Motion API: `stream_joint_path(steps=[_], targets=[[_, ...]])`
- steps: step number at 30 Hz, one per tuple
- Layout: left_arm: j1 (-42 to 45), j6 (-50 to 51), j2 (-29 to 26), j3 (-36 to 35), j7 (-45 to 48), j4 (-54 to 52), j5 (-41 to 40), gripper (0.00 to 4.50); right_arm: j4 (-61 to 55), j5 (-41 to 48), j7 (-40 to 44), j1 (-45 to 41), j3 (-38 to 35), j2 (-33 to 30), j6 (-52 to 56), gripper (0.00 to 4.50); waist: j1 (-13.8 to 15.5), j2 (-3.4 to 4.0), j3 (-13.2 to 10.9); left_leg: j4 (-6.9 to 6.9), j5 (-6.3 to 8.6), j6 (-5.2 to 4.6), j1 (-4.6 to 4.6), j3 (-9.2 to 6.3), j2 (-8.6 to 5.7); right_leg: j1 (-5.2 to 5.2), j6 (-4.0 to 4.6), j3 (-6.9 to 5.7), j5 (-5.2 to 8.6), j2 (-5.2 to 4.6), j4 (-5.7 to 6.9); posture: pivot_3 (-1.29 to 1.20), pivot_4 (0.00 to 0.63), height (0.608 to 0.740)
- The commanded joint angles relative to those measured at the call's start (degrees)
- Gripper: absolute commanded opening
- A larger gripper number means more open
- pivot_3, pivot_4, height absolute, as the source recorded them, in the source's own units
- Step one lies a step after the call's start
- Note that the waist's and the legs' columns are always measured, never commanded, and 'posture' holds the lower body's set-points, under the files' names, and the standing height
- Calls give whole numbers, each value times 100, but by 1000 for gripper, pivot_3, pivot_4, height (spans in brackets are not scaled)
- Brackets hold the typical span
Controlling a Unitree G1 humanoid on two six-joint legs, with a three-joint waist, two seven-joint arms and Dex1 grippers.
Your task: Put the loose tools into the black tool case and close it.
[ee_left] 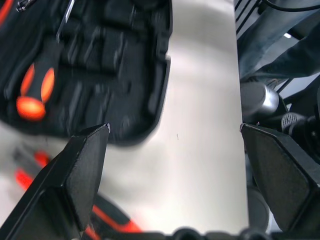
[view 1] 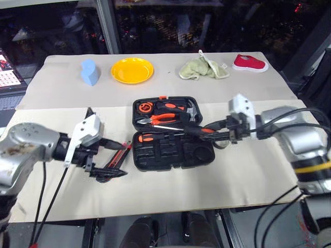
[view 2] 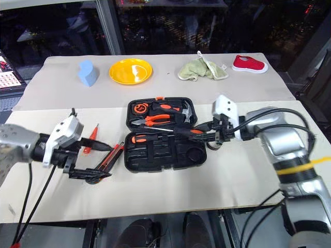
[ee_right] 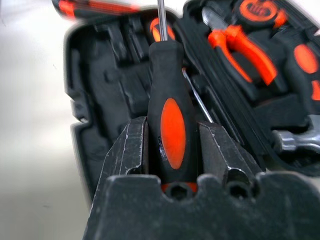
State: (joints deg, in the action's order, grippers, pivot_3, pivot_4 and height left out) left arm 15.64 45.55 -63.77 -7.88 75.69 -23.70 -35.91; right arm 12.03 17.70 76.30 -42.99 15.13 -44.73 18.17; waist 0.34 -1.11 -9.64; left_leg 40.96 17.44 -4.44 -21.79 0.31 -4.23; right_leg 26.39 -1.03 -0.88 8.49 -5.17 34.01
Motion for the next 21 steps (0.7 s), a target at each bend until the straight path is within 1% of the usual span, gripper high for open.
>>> stream_joint_path(steps=[1,5,11,16,21], targets=[[-211,171,-106,-548,-253,-401,-248,4500,857,-499,379,-551,161,254,-855,1051,-8,2,-1,-2,-1,1,-1,0,-1,2,0,0,0,-1,-1,0,150,740],[-369,259,-103,-717,-438,-578,-383,4500,1500,-830,657,-858,303,522,-1410,1051,-32,3,-2,-7,-6,11,0,-2,-1,3,4,1,2,2,1,0,150,740],[-467,312,-109,-827,-644,-709,-521,4500,2202,-1252,754,-1136,419,863,-1908,1051,-100,4,-2,-10,-14,26,6,-7,-1,1,10,3,-1,4,6,0,150,740],[-405,295,-139,-810,-727,-683,-592,4500,2615,-1480,573,-1241,364,1124,-2050,1051,-122,4,-3,-12,-18,34,14,-9,-1,-1,19,6,-6,5,8,0,150,740],[-228,257,-139,-694,-771,-605,-610,4500,2806,-1597,468,-1268,306,1235,-2096,1051,-130,5,-3,-18,-26,47,22,-11,1,-3,29,7,-12,8,12,0,150,740]])
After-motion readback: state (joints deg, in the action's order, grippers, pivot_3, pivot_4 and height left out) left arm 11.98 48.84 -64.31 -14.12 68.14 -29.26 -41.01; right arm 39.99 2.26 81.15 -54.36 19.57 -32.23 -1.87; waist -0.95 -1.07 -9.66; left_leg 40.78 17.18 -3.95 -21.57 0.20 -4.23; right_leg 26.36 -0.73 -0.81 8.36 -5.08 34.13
